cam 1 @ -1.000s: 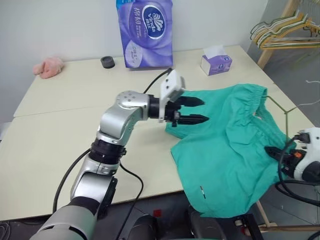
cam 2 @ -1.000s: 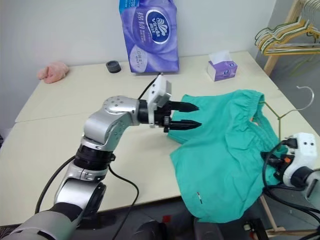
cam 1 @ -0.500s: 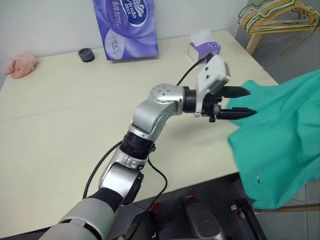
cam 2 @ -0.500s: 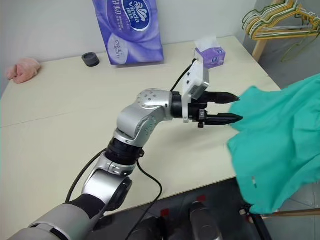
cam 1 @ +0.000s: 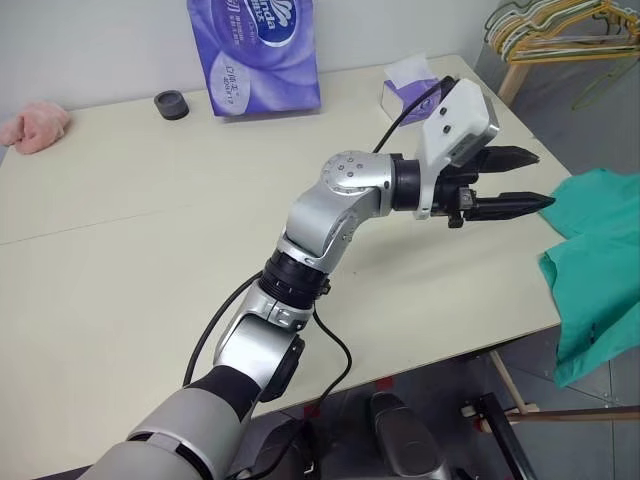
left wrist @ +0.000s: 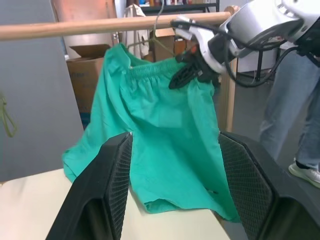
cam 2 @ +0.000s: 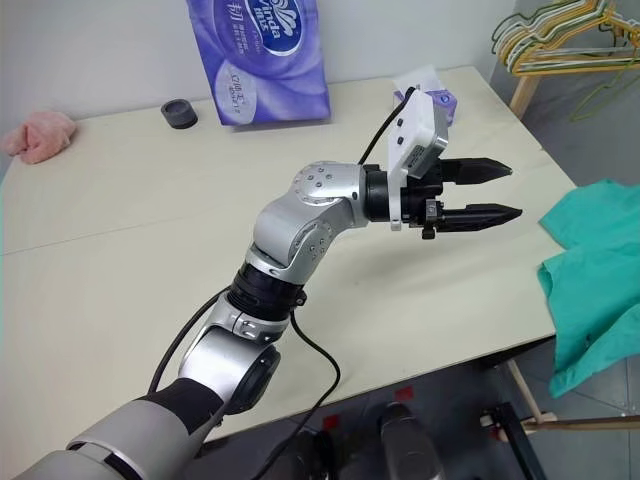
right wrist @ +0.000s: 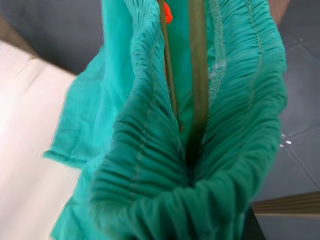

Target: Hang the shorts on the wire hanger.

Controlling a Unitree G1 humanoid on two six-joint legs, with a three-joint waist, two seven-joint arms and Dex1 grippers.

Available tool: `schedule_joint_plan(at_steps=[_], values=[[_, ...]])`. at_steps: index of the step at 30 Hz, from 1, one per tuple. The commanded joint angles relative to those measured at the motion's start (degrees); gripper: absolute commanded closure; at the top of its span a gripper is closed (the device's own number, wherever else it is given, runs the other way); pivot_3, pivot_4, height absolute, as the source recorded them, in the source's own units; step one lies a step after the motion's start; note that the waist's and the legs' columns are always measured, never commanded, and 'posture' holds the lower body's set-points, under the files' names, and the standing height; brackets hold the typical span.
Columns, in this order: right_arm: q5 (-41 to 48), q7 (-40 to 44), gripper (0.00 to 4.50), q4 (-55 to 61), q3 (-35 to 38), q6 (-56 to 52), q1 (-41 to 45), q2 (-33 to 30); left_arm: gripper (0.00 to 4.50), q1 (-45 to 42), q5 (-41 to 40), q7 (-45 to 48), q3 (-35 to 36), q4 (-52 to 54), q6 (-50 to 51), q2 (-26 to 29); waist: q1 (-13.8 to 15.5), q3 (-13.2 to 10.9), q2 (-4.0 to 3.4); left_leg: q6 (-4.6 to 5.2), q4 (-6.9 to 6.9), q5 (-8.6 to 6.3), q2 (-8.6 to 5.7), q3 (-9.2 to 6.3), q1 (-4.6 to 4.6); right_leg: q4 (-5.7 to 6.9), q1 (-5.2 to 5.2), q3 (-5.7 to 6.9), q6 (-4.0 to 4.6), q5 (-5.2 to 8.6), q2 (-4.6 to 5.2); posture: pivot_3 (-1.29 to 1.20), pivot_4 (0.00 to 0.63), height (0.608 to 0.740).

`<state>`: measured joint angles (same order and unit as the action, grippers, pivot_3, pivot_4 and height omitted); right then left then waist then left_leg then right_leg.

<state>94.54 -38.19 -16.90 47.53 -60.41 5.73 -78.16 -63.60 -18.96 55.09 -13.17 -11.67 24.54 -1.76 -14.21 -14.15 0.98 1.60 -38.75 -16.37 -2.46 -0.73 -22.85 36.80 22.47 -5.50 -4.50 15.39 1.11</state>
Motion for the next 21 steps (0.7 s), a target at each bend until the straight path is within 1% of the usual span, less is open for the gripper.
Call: schedule_joint_plan(at_steps=[1, 6, 10, 15, 18, 21], values=[[-8.75, 7.96, 4.50, -8.08, -2.87, 0.63, 5.01, -3.28, 1.62, -3.15, -0.84, 0.39, 0.49, -0.88, -2.66, -2.09, 0.09, 0.00, -0.01, 0.01, 0.00, -0.01, 0.00, 0.04, 0.00, -0.01, 0.02, -0.02, -0.02, -0.01, 0.00, -0.37, 0.274, 0.740], [-18.98, 16.14, 4.50, -16.27, -7.70, -1.30, 11.69, -3.69, 1.62, -5.50, 0.24, 1.49, 0.57, -5.06, -6.92, -3.02, 0.10, -0.01, -0.03, 0.03, 0.02, -0.03, 0.00, 0.24, -0.01, 0.04, 0.18, -0.15, -0.05, -0.02, 0.01, -0.36, 0.270, 0.740], [-24.50, 20.22, 4.50, -18.53, -8.40, -4.69, 14.98, -2.65, 1.62, -6.83, 0.72, 1.92, 0.45, -7.33, -9.58, -3.37, -0.01, -0.16, -0.12, 0.03, 0.02, -0.04, 0.00, 0.36, 0.00, 0.06, 0.20, -0.25, -0.08, -0.04, 0.01, -0.36, 0.269, 0.740], [-27.96, 20.61, 4.50, -15.31, -4.57, -10.36, 15.15, 1.02, 1.62, -8.79, 1.33, 3.25, 0.02, -10.58, -12.31, -4.80, 0.00, -0.21, -0.05, 0.04, 0.02, -0.05, 0.05, 0.42, -0.01, 0.07, 0.20, -0.32, -0.17, -0.09, -0.01, -0.36, 0.268, 0.740], [-31.08, 21.34, 4.50, -13.54, -2.48, -11.88, 14.89, 2.45, 1.62, -10.11, 1.62, 5.23, -0.47, -12.88, -14.54, -5.90, 0.04, -0.21, -0.05, 0.04, 0.01, -0.05, 0.04, 0.41, -0.01, 0.05, 0.20, -0.30, -0.20, -0.10, -0.01, -0.36, 0.268, 0.740], [-34.63, 22.09, 4.50, -12.17, -0.92, -11.94, 15.17, 3.23, 1.62, -12.98, 1.81, 6.00, 0.33, -17.36, -17.34, -8.07, 0.14, -0.21, -0.05, 0.04, 0.01, -0.05, 0.04, 0.38, -0.03, 0.03, 0.23, -0.27, -0.20, -0.11, -0.01, -0.36, 0.268, 0.740]])
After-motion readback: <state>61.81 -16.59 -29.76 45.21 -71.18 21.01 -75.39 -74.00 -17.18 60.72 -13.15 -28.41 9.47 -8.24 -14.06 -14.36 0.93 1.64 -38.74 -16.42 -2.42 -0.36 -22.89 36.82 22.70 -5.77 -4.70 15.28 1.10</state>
